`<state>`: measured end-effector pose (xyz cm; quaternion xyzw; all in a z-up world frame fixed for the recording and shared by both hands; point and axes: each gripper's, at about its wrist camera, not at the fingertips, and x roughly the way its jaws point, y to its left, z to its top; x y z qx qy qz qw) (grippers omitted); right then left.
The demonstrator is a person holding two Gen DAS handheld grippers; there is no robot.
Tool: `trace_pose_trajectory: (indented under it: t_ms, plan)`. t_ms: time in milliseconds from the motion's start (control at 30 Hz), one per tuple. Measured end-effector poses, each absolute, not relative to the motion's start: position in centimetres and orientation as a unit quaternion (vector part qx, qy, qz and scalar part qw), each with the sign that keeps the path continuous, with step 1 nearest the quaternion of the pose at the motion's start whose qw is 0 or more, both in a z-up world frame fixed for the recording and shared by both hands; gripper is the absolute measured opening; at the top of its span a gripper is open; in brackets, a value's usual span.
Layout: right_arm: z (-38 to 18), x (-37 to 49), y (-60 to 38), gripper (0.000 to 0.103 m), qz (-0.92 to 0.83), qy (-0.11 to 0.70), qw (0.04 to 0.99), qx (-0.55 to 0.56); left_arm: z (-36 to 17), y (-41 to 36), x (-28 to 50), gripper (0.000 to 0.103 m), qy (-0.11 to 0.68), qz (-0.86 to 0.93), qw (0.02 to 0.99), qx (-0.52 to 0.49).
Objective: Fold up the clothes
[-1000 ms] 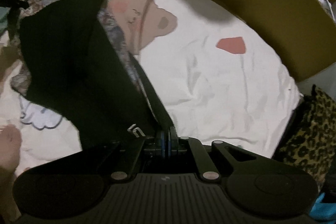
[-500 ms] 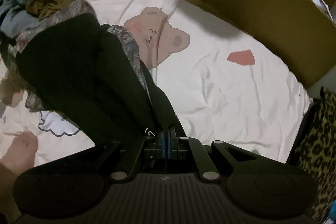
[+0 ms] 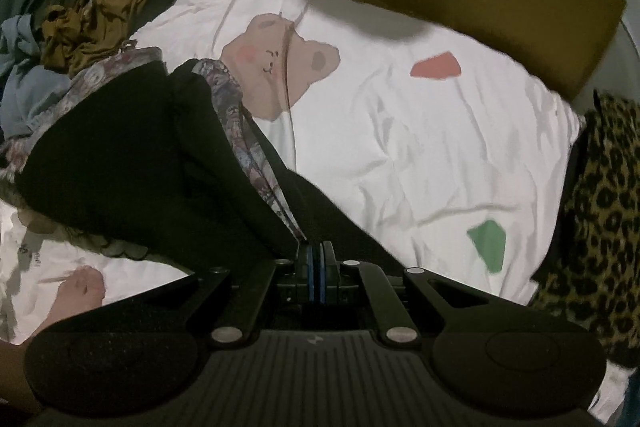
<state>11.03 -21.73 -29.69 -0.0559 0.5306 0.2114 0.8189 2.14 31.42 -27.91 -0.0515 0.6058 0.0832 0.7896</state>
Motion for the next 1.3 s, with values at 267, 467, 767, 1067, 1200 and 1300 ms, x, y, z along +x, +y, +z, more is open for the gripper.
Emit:
trace_pose_trajectory:
  t_ms: [267, 467, 767, 1067, 1200, 1300]
  plan:
    - [-30.5, 8.6, -22.3, 0.000, 0.208, 0.550, 0.808, -0.033, -28.3, 32.5, -0.4, 0.005, 0.621, 0.089, 0.777, -0.054]
    - [-31.3, 8.1, -22.6, 0.000, 0.205, 0.559, 0.803, -0.026, -29.7, 33.4, -2.2, 0.005, 0.641, 0.103, 0.759, -0.052]
    - [-32.6, 8.0, -22.3, 0.001, 0.215, 0.555, 0.804, 0.013, -31.4, 34.1, -4.1, 0.022, 0.685, 0.101, 0.718, -0.070]
    - [-32.9, 10.3, -23.1, 0.023, 0.205, 0.527, 0.823, 0.051, -29.8, 34.4, -0.7, 0.042, 0.653, 0.105, 0.748, -0.052]
    - [-33.0, 11.6, -22.9, 0.038, 0.209, 0.522, 0.825, 0.047, -29.7, 33.8, 2.1, 0.044, 0.635, 0.097, 0.764, -0.048]
    - [-33.2, 12.5, -22.5, 0.038, 0.216, 0.521, 0.824, 0.052, -29.8, 32.7, 4.2, 0.047, 0.620, 0.091, 0.778, -0.047]
